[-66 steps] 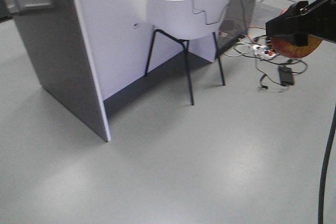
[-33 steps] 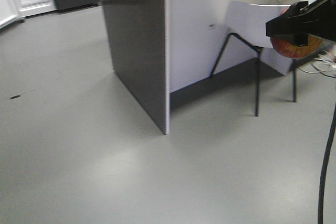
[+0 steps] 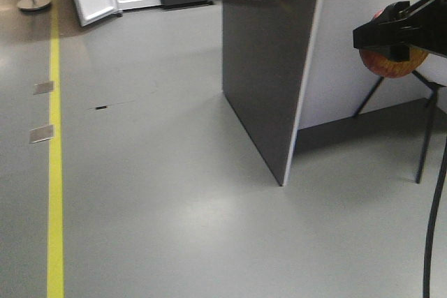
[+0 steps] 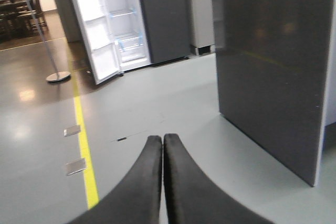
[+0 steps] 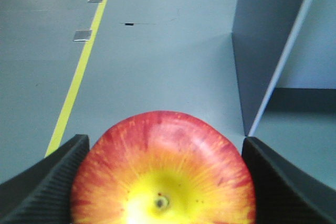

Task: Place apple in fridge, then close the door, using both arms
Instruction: 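Hold the apple in the right gripper while the base turns away, then carry the apple in the right gripper toward the open refrigerator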

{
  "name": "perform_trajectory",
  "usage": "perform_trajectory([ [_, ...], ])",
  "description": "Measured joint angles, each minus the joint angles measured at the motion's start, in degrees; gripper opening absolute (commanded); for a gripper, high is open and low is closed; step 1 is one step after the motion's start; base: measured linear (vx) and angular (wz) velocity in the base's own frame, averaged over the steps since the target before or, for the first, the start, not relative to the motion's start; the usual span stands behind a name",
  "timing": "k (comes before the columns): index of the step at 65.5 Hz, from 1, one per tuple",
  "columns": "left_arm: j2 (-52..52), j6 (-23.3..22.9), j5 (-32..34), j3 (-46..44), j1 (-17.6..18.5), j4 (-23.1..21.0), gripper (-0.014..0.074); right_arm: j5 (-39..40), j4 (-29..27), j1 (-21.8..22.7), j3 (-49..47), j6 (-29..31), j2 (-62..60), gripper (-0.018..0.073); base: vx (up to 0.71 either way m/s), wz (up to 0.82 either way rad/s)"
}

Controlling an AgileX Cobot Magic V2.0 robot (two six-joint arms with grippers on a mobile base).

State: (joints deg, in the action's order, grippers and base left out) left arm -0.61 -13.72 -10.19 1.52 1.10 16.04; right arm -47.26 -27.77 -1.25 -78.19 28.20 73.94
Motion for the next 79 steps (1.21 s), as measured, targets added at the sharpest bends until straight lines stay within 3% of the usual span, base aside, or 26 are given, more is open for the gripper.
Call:
perform_trajectory([
  [79,0.0,0.0,0.0,0.0,0.0,0.0,-0.0008,-0.01,0.0,0.0,0.0,0.0,0.0,0.0133,0.07,0.23],
])
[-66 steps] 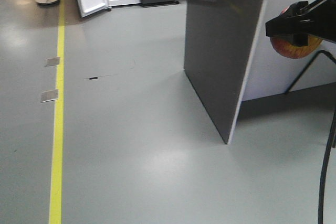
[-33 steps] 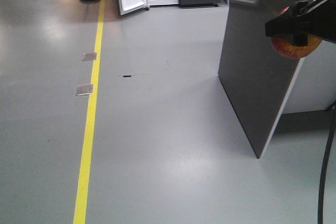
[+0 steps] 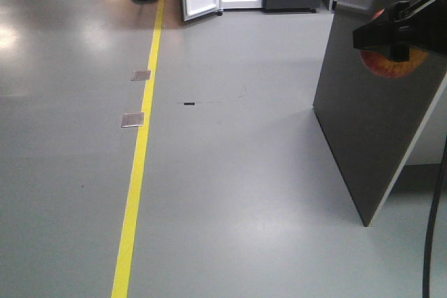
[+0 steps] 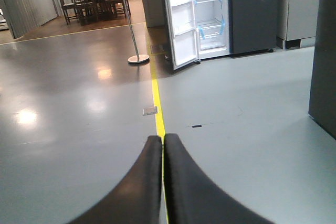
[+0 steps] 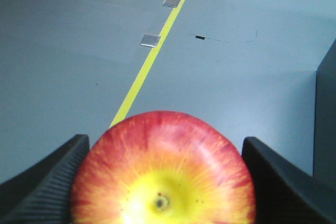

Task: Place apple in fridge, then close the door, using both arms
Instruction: 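Carry the apple in the right gripper toward the open refrigerator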

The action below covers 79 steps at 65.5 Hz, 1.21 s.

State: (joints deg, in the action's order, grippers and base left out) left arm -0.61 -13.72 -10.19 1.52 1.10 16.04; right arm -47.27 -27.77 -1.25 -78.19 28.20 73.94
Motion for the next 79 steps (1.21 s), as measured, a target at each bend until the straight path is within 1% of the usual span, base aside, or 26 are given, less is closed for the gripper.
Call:
perform_trajectory([
  [79,0.0,0.0,0.0,0.0,0.0,0.0,-0.0008,0.0,0.0,0.0,0.0,0.0,0.0,0.0133,0.12,0.0],
])
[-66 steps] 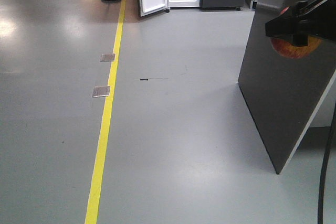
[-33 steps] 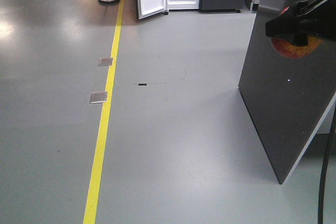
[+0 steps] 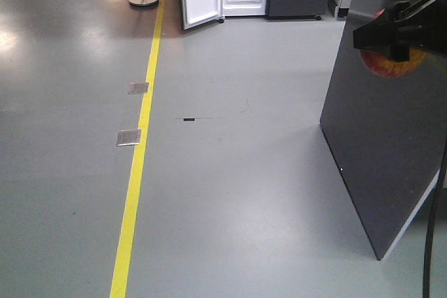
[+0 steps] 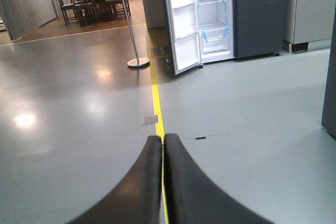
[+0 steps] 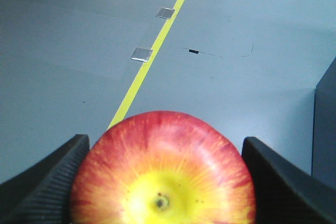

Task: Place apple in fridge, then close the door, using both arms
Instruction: 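Carry the apple in the right gripper toward the open refrigerator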

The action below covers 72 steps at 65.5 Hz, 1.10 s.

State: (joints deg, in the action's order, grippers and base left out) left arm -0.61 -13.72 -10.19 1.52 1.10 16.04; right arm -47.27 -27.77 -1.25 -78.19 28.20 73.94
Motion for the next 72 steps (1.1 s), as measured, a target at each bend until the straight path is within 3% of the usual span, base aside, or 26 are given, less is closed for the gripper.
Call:
perform_trajectory([
  [72,0.0,0.0,0.0,0.0,0.0,0.0,-0.0008,0.0,0.0,0.0,0.0,0.0,0.0,0.0133,0.18,0.04],
])
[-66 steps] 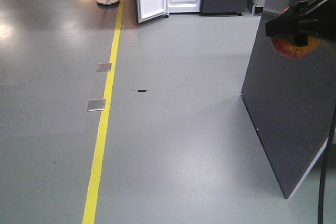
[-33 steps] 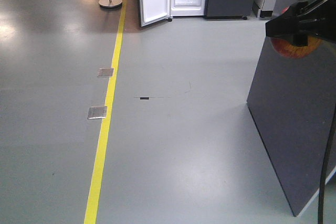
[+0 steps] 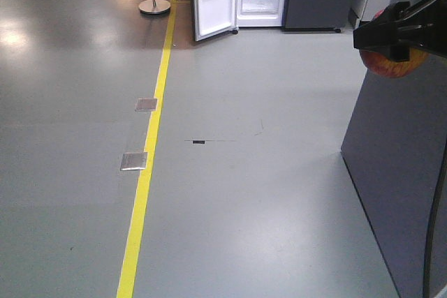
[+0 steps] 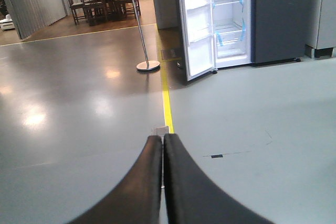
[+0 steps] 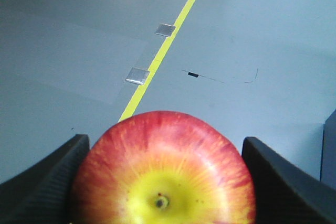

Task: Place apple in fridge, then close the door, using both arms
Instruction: 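Carry the apple in the right gripper toward the open refrigerator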

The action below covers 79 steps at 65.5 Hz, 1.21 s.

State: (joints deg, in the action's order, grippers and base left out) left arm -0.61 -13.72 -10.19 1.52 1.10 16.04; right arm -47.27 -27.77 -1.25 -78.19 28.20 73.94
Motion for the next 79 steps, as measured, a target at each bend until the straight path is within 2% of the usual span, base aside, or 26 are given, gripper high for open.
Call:
perform_trajectory([
  [79,0.0,0.0,0.0,0.0,0.0,0.0,-0.0008,-0.05,0.0,0.0,0.0,0.0,0.0,0.0133,0.19,0.0],
])
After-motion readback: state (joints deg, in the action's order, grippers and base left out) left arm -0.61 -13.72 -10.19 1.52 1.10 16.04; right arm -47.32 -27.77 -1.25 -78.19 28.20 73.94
